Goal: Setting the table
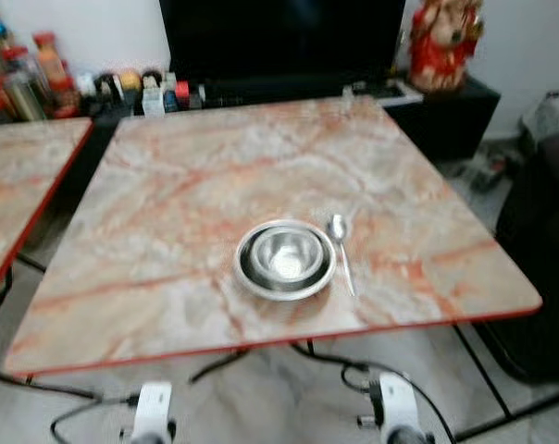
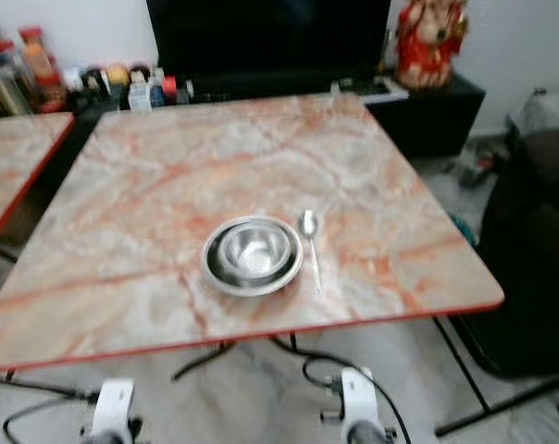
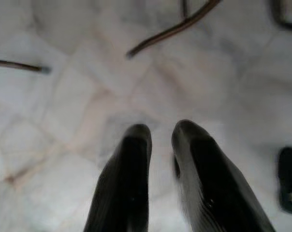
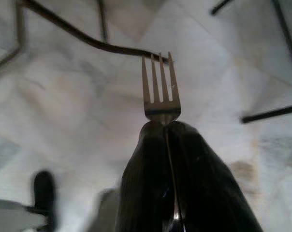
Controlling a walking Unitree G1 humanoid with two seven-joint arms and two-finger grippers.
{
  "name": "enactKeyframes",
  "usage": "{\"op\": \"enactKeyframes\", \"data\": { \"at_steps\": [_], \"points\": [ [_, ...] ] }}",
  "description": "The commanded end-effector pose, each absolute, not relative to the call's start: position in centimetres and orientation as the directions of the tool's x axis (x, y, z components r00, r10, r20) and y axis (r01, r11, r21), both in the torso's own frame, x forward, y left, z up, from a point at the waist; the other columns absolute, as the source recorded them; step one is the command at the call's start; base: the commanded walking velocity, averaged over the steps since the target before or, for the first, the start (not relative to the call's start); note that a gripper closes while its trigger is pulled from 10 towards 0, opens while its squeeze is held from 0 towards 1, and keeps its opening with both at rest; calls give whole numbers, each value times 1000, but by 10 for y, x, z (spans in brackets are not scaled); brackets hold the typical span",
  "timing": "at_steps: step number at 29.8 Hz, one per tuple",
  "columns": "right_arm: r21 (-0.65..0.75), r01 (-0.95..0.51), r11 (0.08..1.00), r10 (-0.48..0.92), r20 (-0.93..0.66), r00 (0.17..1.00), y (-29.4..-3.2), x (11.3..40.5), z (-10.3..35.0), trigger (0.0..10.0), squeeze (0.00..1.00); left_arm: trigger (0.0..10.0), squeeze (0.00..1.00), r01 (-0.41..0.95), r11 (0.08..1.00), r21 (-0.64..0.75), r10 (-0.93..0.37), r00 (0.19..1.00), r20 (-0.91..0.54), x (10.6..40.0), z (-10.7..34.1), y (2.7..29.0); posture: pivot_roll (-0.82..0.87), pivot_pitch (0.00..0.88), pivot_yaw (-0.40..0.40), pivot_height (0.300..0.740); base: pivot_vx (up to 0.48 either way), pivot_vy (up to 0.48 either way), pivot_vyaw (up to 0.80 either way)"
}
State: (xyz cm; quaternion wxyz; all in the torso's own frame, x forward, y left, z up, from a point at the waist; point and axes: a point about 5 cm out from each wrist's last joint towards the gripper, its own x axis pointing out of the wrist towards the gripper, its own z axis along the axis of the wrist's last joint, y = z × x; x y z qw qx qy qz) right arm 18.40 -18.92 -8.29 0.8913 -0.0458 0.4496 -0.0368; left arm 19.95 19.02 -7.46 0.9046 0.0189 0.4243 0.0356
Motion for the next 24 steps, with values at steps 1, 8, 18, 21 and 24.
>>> {"op": "enactKeyframes", "data": {
  "at_steps": [1, 8, 18, 21, 24],
  "points": [
    [-107, 15, 994, -94, -796, 598, -184, 186, -83, 10000, 0, 10000, 0, -56, 995, 87, 103, 617, -780, 193, -77, 200, -84, 0, 38, 728, 0, 0, 0],
    [-104, 8, 995, -88, -801, 592, -182, 181, -85, 10000, 0, 10000, 0, -60, 995, 80, 99, 617, -780, 192, -77, 200, -86, 0, 43, 728, 0, 0, 0],
    [-100, 11, 995, -86, -793, 603, -183, 182, -84, 10000, 0, 10000, 0, -56, 995, 86, 103, 611, -785, 190, -78, 201, -98, 0, 41, 728, 0, 0, 0],
    [-101, 9, 995, -85, -788, 609, -184, 182, -84, 10000, 0, 10000, 0, -55, 995, 84, 100, 611, -785, 191, -78, 200, -107, 0, 32, 728, 0, 0, 0],
    [-108, 13, 994, -93, -787, 610, -188, 181, -83, 10000, 0, 10000, 0, -55, 996, 77, 95, 612, -785, 192, -78, 196, -114, 0, 24, 728, 0, 0, 0]
  ]
}}
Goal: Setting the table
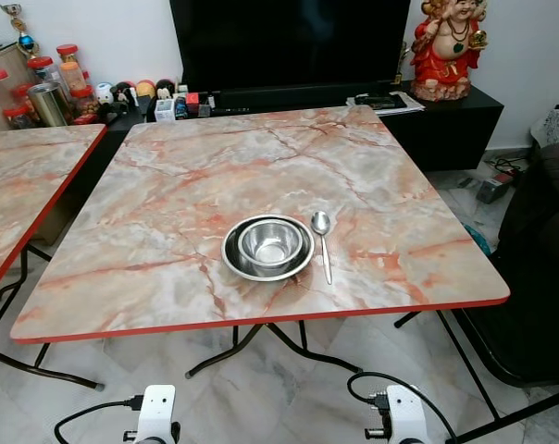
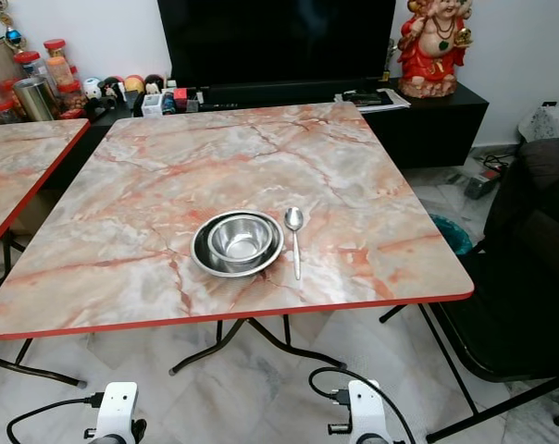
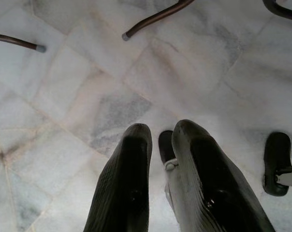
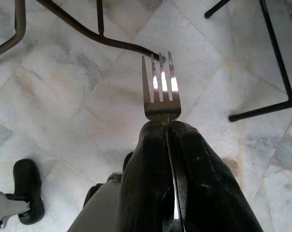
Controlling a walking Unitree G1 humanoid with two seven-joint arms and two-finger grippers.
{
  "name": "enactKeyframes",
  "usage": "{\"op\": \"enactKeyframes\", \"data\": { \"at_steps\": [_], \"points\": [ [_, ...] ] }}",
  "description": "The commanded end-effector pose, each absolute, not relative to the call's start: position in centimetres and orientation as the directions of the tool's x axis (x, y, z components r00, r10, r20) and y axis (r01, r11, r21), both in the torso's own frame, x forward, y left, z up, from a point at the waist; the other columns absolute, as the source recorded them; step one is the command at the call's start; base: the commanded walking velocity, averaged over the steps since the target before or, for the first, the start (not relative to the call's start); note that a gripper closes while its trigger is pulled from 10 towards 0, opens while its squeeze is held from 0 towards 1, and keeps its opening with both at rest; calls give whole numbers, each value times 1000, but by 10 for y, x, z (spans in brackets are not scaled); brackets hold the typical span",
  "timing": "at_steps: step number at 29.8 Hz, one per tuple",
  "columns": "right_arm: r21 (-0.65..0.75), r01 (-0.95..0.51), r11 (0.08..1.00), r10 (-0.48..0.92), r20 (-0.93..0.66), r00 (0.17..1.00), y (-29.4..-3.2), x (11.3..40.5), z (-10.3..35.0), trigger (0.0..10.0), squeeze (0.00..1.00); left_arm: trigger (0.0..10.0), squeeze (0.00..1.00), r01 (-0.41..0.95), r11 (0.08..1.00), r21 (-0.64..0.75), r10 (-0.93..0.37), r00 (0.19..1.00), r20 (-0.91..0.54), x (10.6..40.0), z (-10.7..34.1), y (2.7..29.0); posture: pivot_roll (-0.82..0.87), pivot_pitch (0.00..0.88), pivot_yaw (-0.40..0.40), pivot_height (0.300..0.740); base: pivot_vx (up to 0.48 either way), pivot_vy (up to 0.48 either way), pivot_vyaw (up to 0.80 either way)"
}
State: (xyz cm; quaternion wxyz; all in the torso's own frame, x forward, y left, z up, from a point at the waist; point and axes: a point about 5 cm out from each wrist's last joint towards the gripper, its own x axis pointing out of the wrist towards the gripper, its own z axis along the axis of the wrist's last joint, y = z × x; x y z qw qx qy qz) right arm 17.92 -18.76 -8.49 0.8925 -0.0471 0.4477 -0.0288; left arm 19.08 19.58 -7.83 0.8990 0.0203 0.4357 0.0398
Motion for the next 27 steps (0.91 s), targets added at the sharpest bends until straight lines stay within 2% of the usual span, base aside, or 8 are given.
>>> {"op": "enactKeyframes", "data": {
  "at_steps": [1, 13, 16, 21, 27],
  "points": [
    [-114, 24, 993, -105, -786, 609, -191, 180, -84, 10000, 0, 10000, 0, -55, 996, 73, 92, 612, -786, 192, -78, 194, -117, 0, 23, 728, 0, 0, 0],
    [-134, 99, 986, -167, -791, 589, -200, 163, -89, 10000, 0, 10000, 0, -45, 996, 77, 89, 609, -788, 192, -79, 194, -136, 0, 41, 728, 0, 0, 0],
    [-184, 151, 971, -238, -735, 635, -208, 153, -88, 10000, 0, 10000, 0, -29, 996, 90, 89, 614, -784, 194, -77, 198, -151, 0, 61, 728, 0, 0, 0],
    [-218, 170, 961, -272, -644, 715, -215, 157, -79, 10000, 0, 10000, 0, -14, 996, 92, 81, 615, -784, 195, -76, 197, -160, 0, 66, 728, 0, 0, 0],
    [-252, 240, 938, -342, -542, 767, -225, 158, -68, 10000, 0, 10000, 0, -1, 996, 92, 73, 612, -788, 193, -77, 196, -169, 0, 66, 728, 0, 0, 0]
  ]
}}
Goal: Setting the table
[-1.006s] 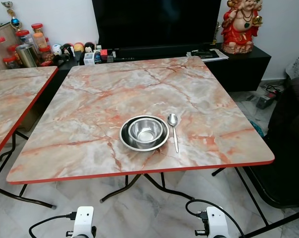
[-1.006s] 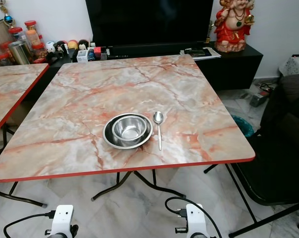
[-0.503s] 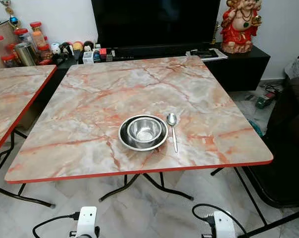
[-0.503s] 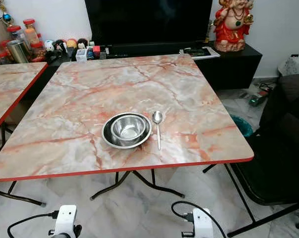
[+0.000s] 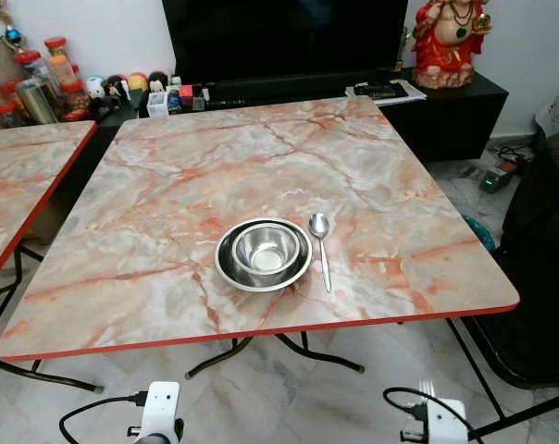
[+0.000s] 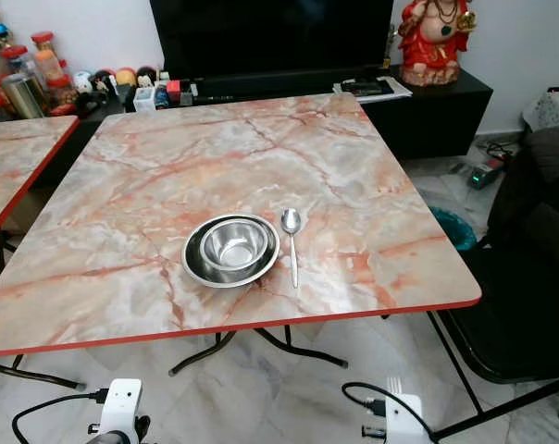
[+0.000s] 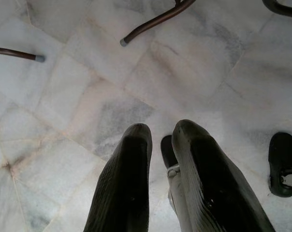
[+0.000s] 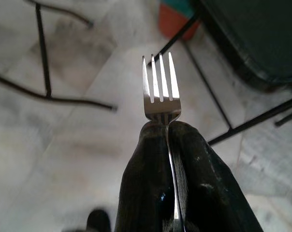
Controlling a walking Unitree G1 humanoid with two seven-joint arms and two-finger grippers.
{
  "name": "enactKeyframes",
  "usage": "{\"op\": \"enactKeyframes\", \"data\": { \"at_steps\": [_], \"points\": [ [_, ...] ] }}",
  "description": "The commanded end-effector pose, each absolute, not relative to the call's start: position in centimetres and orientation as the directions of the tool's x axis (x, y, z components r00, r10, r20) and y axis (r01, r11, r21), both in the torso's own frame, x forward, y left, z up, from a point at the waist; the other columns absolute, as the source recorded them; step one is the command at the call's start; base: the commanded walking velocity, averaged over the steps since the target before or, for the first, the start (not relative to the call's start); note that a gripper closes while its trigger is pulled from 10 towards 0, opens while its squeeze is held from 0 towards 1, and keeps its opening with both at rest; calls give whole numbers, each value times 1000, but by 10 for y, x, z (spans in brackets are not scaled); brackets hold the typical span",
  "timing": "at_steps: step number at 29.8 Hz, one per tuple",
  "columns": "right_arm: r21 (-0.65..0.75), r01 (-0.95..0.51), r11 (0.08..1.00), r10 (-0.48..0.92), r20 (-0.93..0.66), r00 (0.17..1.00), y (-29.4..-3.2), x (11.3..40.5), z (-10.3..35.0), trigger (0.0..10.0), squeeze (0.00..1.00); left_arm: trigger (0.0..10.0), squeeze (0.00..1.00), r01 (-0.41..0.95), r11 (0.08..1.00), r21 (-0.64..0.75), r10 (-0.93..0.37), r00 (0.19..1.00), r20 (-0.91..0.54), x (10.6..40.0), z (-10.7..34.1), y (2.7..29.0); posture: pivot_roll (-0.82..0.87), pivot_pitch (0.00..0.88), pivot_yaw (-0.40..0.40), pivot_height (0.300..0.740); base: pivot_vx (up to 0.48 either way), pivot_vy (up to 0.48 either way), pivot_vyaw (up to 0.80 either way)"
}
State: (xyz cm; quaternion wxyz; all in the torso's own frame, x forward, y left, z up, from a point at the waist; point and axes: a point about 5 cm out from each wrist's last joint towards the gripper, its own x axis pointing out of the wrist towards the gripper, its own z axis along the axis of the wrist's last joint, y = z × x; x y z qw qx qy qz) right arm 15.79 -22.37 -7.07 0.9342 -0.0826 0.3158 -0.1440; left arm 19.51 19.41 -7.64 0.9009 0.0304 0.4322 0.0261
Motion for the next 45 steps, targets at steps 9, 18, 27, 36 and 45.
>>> {"op": "enactKeyframes", "data": {
  "at_steps": [9, 18, 27, 36, 45],
  "points": [
    [-374, 504, 778, -623, -361, 693, -245, 139, -51, 10000, 0, 10000, 0, 16, 995, 95, 65, 608, -791, 190, -79, 196, -180, 0, 62, 728, 0, 0, 0],
    [-431, 527, 733, -634, -151, 759, -253, 154, -14, 10000, 0, 10000, 0, 39, 994, 100, 56, 616, -786, 194, -77, 195, -193, 0, 69, 728, 0, 0, 0],
    [-410, 536, 738, -542, 113, 833, -244, 201, 50, 10000, 0, 10000, 0, 24, 995, 93, 58, 623, -780, 197, -76, 193, -192, 0, 57, 728, 0, 0, 0],
    [-346, 389, 854, -359, 152, 921, -213, 253, 93, 10000, 0, 10000, 0, -6, 996, 88, 73, 623, -779, 196, -76, 193, -168, 0, 48, 728, 0, 0, 0],
    [-294, 138, 946, -129, 51, 990, -166, 313, 104, 10000, 0, 10000, 0, -20, 996, 87, 80, 635, -768, 200, -74, 194, -159, 0, 51, 728, 0, 0, 0]
  ]
}}
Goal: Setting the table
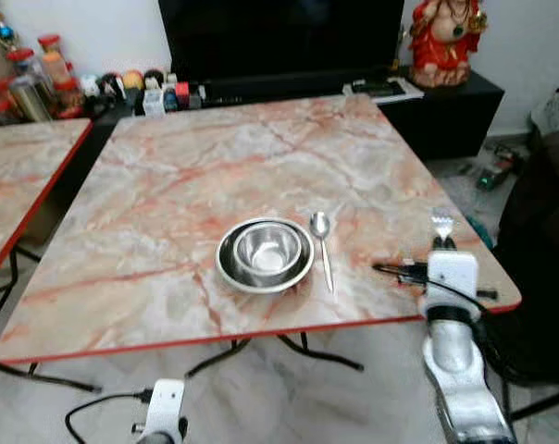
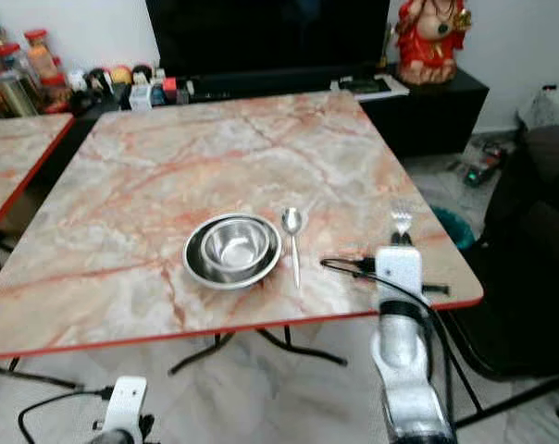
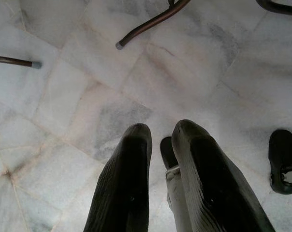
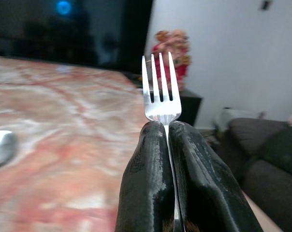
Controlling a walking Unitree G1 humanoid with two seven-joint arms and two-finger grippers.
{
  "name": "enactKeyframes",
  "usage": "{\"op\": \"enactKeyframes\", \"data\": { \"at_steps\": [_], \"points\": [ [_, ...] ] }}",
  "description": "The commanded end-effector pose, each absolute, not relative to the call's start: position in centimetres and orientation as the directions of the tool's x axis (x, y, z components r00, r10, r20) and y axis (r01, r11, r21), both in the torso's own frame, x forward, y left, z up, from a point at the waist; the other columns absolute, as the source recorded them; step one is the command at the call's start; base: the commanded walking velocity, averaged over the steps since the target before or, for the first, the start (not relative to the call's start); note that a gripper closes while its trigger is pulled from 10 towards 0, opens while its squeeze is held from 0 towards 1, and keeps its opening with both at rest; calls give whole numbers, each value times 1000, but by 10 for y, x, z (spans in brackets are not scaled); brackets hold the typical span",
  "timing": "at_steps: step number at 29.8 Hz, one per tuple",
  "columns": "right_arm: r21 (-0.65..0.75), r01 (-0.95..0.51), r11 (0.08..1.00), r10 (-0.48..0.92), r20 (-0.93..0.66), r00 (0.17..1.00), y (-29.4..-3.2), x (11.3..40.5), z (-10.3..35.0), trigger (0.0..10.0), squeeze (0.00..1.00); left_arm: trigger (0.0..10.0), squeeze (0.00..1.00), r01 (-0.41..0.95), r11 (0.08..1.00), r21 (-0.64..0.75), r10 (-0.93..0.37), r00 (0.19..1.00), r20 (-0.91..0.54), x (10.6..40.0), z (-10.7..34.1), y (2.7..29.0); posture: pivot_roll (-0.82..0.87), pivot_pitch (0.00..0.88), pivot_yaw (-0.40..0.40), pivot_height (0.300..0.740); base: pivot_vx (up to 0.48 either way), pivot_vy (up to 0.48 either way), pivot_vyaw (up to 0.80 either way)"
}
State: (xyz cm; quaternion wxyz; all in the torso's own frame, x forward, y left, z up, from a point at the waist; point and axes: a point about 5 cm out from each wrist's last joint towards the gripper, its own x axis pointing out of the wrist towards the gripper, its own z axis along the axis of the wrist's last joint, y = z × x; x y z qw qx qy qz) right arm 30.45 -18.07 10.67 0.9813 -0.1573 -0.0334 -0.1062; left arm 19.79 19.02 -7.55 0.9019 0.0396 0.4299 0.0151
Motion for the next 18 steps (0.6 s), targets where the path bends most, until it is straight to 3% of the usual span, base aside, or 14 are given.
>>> {"op": "enactKeyframes", "data": {
  "at_steps": [1, 5, 11, 18],
  "points": [
    [-299, 125, 946, -116, 48, 992, -163, 316, 104, 10000, 0, 10000, 0, -22, 996, 87, 81, 636, -767, 200, -74, 194, -159, 0, 51, 728, 0, 0, 0],
    [-306, 117, 945, -109, 44, 993, -162, 317, 105, 10000, 0, 10000, 0, -24, 996, 87, 83, 636, -767, 200, -74, 194, -159, 0, 51, 728, 0, 0, 0],
    [-178, 55, 982, -62, -37, 997, -136, 343, 107, 10000, 0, 10000, 0, -54, 995, 88, 102, 636, -765, 199, -74, 198, -129, 0, 47, 728, 0, 0, 0],
    [-173, 39, 984, -45, -28, 999, -131, 346, 108, 10000, 0, 10000, 0, -61, 994, 91, 109, 638, -762, 199, -73, 200, -128, 0, 51, 728, 0, 0, 0]
  ]
}}
